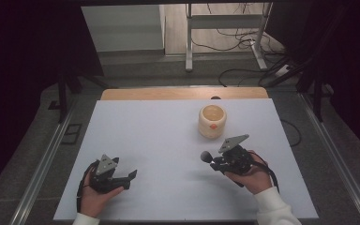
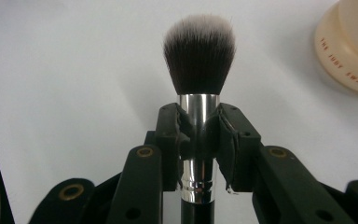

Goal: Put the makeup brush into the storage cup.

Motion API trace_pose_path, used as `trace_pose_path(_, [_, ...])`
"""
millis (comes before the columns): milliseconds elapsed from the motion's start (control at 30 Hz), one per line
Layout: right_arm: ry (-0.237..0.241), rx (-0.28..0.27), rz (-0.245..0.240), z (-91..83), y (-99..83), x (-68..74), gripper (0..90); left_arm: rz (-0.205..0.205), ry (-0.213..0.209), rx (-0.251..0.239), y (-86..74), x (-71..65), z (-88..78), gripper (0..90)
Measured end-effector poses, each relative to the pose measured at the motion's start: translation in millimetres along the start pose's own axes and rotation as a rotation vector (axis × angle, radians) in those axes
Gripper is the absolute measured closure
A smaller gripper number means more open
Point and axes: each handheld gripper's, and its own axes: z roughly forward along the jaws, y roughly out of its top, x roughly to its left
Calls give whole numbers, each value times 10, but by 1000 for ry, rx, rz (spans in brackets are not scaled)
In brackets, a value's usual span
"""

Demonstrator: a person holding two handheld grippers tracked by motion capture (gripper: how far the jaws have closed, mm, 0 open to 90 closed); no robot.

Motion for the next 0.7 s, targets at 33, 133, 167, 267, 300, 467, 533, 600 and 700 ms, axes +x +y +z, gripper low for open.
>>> trace_pose_path(33, [4, -12, 3, -14, -1, -1, 711, 1, 0, 1, -1, 2, -1, 160])
trace_pose_path(133, [11, -41, 13, -43, 2, 1, 710, 1, 1, 0, -2, 8, -1, 160])
trace_pose_path(167, [9, -49, 17, -51, 5, 0, 710, 1, 0, 0, -3, 11, 1, 160])
trace_pose_path(267, [17, -71, 27, -68, 14, -7, 711, 2, -1, 3, -5, 22, 7, 160])
trace_pose_path(300, [17, -74, 29, -70, 15, -11, 710, 4, 0, 5, -6, 28, 7, 160])
trace_pose_path(467, [14, -89, 43, -78, 5, -17, 710, 1, -2, 1, -4, 27, 2, 161])
trace_pose_path(533, [15, -100, 50, -91, 2, -14, 710, 3, -3, -1, -4, 21, 3, 161])
trace_pose_path(600, [12, -109, 54, -104, 2, -12, 710, 3, -4, 1, -3, 13, 6, 161])
trace_pose_path(700, [8, -126, 62, -121, 0, -22, 710, 6, -6, 5, -2, 11, 15, 161])
